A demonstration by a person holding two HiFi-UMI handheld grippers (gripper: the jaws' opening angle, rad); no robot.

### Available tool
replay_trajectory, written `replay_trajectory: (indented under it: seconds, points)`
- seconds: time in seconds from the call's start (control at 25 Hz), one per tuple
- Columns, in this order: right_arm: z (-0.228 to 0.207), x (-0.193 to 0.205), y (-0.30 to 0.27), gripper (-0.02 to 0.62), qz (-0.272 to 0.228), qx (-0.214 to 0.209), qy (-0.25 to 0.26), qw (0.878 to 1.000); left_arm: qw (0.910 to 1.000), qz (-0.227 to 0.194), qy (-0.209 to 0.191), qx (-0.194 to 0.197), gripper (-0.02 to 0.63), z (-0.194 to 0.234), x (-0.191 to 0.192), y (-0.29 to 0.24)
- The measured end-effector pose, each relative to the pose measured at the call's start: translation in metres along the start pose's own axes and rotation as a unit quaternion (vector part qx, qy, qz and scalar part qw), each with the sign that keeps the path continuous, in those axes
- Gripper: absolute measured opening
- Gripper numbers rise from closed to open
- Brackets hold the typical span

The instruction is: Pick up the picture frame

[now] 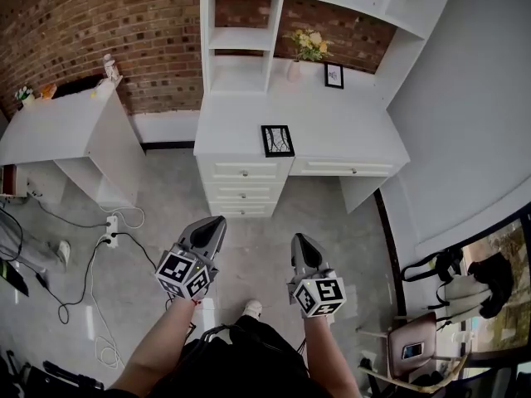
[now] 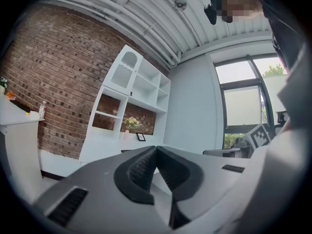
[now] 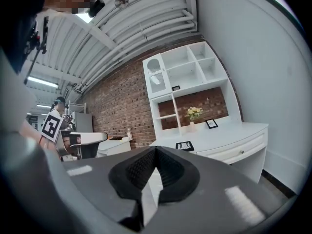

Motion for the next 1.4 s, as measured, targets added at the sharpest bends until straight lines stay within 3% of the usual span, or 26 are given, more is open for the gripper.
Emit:
replay_trajectory:
  seconds: [0.48, 0.88, 1.4]
  points:
    - [-0.06, 0.004, -0.048, 0.003, 0.016, -0.01, 0.001, 1.0, 0.9999, -0.01, 0.007, -0.009, -0.002, 0.012, 0.0, -0.072]
    - [-0.074, 0.004, -0.083, 0.003, 0.026, -0.013, -0.004, 1.0, 0.9997, -0.004, 0.014, -0.018, -0.002, 0.033, 0.006, -0.099]
    - [-0.1, 0.007, -0.176, 0.003, 0.048, 0.001, -0.012, 0.999, 0.9998, 0.01, 0.002, 0.016, -0.002, 0.088, -0.008, -0.188]
Point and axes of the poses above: the fingertips, and each gripper's own axes: y backward along the fingers, z to its left, x out of its underside, the point moved 4 cm from there along y, backward along the fingers, and after that the axes turned 7 degrees about y, right-handed, at the moved point
